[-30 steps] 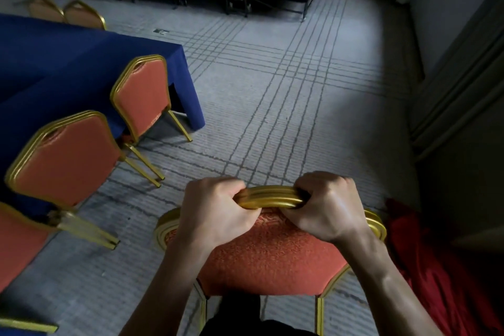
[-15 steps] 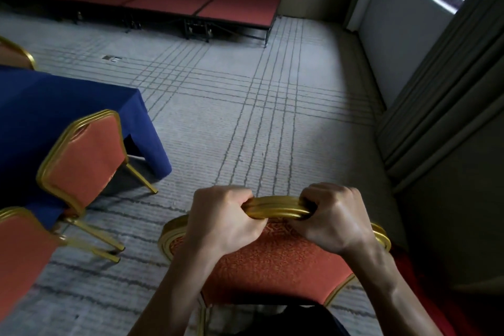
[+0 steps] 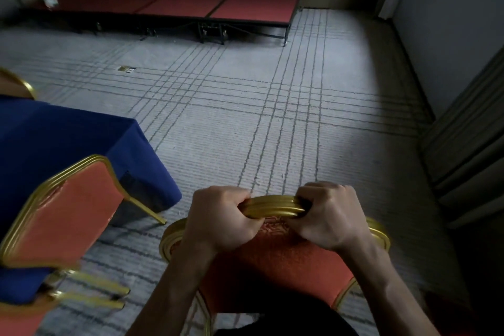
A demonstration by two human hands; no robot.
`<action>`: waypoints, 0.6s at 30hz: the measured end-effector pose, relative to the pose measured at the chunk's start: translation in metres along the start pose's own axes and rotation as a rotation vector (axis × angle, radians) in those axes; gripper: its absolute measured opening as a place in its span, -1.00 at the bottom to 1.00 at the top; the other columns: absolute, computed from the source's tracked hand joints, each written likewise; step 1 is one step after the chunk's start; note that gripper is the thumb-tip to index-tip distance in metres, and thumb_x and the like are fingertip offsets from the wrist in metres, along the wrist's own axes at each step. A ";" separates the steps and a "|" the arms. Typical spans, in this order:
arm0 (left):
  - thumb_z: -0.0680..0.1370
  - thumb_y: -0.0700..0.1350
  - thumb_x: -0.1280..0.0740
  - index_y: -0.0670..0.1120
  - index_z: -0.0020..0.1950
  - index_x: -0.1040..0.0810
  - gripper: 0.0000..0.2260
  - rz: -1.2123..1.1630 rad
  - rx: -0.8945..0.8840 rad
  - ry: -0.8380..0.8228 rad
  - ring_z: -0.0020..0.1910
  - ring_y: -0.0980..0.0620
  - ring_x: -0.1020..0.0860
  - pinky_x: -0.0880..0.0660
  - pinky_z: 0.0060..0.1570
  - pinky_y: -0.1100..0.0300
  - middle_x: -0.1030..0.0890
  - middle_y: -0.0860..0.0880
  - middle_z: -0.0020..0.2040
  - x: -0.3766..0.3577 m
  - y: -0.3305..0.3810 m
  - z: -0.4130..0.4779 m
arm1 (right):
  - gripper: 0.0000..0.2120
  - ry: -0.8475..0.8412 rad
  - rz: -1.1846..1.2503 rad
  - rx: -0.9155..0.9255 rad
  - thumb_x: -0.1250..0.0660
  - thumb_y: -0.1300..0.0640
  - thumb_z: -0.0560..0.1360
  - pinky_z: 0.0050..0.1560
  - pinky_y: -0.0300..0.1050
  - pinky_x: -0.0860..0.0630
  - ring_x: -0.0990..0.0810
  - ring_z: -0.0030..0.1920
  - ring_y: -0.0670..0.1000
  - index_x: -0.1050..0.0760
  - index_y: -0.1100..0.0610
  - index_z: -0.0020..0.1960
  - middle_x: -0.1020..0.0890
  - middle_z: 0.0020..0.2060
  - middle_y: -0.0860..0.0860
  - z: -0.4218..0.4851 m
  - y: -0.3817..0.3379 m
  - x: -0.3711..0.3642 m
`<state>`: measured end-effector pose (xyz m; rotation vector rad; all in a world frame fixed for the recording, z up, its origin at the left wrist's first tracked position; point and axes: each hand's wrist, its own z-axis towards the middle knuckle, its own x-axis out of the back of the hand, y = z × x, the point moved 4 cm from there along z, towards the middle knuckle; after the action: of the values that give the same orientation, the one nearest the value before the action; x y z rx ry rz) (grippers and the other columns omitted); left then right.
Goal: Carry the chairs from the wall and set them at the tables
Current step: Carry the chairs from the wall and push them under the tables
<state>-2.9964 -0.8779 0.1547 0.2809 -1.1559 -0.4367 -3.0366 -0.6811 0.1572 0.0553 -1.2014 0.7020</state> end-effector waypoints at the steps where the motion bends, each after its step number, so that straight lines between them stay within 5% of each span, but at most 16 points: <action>1: 0.30 0.17 -0.40 -0.07 -0.39 -0.54 -0.70 0.019 -0.008 0.010 -0.45 0.07 -0.52 -0.47 -0.43 0.12 -0.55 0.04 -0.46 -0.005 -0.005 0.018 | -0.66 0.003 -0.006 0.014 -0.29 -0.20 0.25 -0.42 -0.14 -0.37 -0.52 -0.41 0.01 -0.36 0.07 -0.43 -0.47 -0.49 -0.07 0.019 0.008 -0.006; 6: 0.27 0.30 -0.35 -0.05 -0.38 -0.55 -0.60 0.045 0.018 0.038 -0.42 0.08 -0.53 -0.37 -0.40 0.24 -0.57 0.06 -0.43 -0.019 -0.027 0.102 | -0.66 0.010 0.046 0.080 -0.31 -0.17 0.24 -0.41 -0.15 -0.36 -0.51 -0.41 0.01 -0.28 0.04 -0.44 -0.35 -0.50 -0.12 0.106 0.044 -0.020; 18: 0.26 0.29 -0.37 -0.06 -0.41 -0.51 -0.60 0.043 0.143 0.100 -0.48 0.07 -0.48 -0.27 -0.40 0.24 -0.51 0.05 -0.49 -0.067 -0.158 0.287 | -0.63 -0.008 -0.008 0.149 -0.31 -0.23 0.27 -0.36 -0.23 -0.28 -0.55 -0.41 0.00 -0.36 0.05 -0.44 -0.48 -0.49 -0.06 0.328 0.093 -0.118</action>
<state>-3.3137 -0.9828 0.1415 0.3970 -1.0951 -0.2999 -3.3797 -0.7937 0.1521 0.1872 -1.1546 0.7842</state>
